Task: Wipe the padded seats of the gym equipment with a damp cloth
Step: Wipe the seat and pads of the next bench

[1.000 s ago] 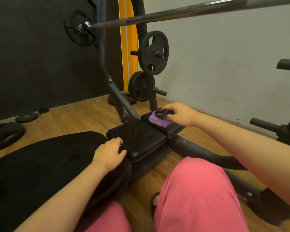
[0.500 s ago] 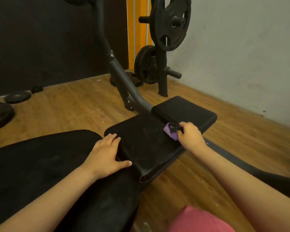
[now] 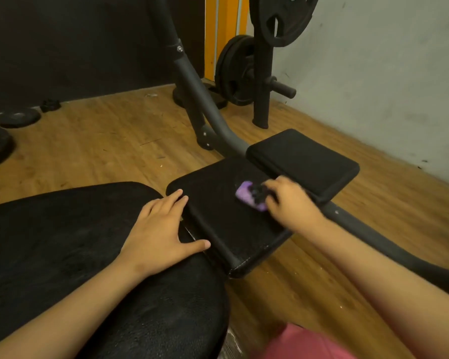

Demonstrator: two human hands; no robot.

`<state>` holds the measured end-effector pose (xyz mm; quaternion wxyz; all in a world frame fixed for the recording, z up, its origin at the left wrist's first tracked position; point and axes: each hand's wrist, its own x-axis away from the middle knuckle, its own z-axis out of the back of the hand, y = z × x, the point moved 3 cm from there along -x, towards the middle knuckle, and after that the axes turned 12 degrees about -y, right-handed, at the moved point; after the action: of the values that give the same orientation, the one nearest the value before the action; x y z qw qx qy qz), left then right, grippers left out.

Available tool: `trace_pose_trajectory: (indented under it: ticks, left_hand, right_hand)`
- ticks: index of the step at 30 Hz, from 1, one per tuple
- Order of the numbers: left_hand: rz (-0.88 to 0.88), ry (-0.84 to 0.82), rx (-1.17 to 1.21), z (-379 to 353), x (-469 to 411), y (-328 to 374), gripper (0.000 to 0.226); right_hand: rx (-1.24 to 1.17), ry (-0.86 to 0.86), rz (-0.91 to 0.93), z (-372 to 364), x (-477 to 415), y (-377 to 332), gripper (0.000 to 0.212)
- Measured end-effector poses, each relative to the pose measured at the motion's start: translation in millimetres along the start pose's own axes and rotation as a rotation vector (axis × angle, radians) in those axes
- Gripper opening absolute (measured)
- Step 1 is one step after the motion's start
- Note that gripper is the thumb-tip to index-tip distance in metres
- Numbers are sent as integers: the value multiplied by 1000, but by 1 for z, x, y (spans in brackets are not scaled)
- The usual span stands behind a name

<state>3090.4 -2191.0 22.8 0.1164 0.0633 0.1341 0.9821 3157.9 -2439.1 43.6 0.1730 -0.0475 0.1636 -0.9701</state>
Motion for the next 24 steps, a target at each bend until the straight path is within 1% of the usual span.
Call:
trace_pose_trajectory:
  ticks: [2,4,6,9,11,12,14,17,18,20,21,22,24]
  left_hand:
    - [10,-9,-4,0,-1,-1,121]
    - [12,-16,-8,0,-1,-1,122]
    - [7,-26,-5,0,-1,0,122]
    - [-3,-38,0,1,-2,-1,120]
    - [-5,-45,-5,1,-1,-1,119]
    - [-4,-47,0,1,-1,-1,118]
    - [-4,-43,14,2,0,0,117]
    - [3,-51,-3,3,1,2,119]
    - [11,-58,-5,3,1,2,116]
    - [23,-64,-1,3,2,4,109]
    - [24,-61,0,4,3,5,108]
    - [27,-57,0,4,3,6,108]
    - [35,-63,0,5,3,7,108]
  right_hand:
    - [-3,82,-150,9,-24,17,18]
    - [-49,115,-171,7,-43,4,25]
    - [-86,56,-64,-3,-51,-28,26]
    - [-135,-113,156,-17,-27,-72,17]
    - [-146,-173,240,-19,8,-71,15]
    - [-142,-184,249,-18,25,-61,16]
    - [-118,-134,180,-9,48,-24,19]
    - [-96,40,-93,10,55,39,18]
    - [-108,89,-158,13,57,49,17]
    - [-127,138,-206,6,64,43,20]
    - [-139,146,-183,-2,70,31,24]
    - [-157,141,-120,-10,77,15,27]
    - [-205,84,48,-27,92,-16,32]
